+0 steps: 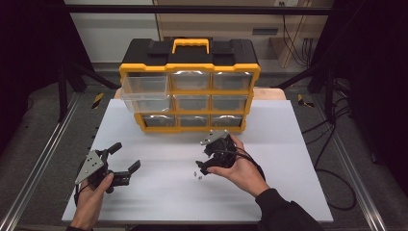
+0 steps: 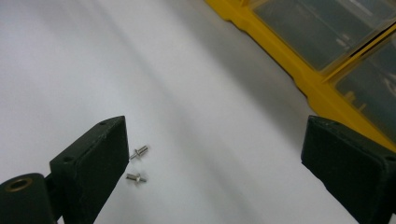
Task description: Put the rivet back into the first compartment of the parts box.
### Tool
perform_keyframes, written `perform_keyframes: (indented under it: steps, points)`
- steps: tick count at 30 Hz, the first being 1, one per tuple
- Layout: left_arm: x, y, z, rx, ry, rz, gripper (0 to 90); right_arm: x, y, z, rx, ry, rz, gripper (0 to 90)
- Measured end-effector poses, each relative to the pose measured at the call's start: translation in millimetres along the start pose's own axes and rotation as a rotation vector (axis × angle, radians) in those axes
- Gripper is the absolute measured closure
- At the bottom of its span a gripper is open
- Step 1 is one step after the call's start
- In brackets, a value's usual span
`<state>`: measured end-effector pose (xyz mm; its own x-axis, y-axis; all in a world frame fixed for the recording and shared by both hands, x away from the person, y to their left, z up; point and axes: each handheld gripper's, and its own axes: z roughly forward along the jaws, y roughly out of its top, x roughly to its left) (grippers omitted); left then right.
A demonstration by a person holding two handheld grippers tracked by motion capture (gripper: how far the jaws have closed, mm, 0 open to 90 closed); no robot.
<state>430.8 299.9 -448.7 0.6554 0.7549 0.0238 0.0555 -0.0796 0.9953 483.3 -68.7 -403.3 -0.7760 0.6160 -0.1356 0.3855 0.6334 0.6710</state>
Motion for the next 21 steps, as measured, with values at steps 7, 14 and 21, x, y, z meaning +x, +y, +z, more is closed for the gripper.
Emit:
perform_keyframes:
  steps: [7, 14, 21]
  points:
    - [-0.1, 0.1, 0.0, -0.001, -0.001, 0.0, 2.9, 0.6, -7.4, 11.6, 0.043, 0.016, 0.002, 7.2]
    - [-0.1, 0.0, 0.1, -0.001, -0.001, 0.001, 2.9, 3.4, -11.5, 18.3, 0.089, 0.035, -0.003, 7.4]
    - [-0.1, 0.1, 0.1, -0.002, -0.002, 0.001, 2.9, 7.4, -14.0, 25.3, 0.124, 0.052, 0.007, 7.3]
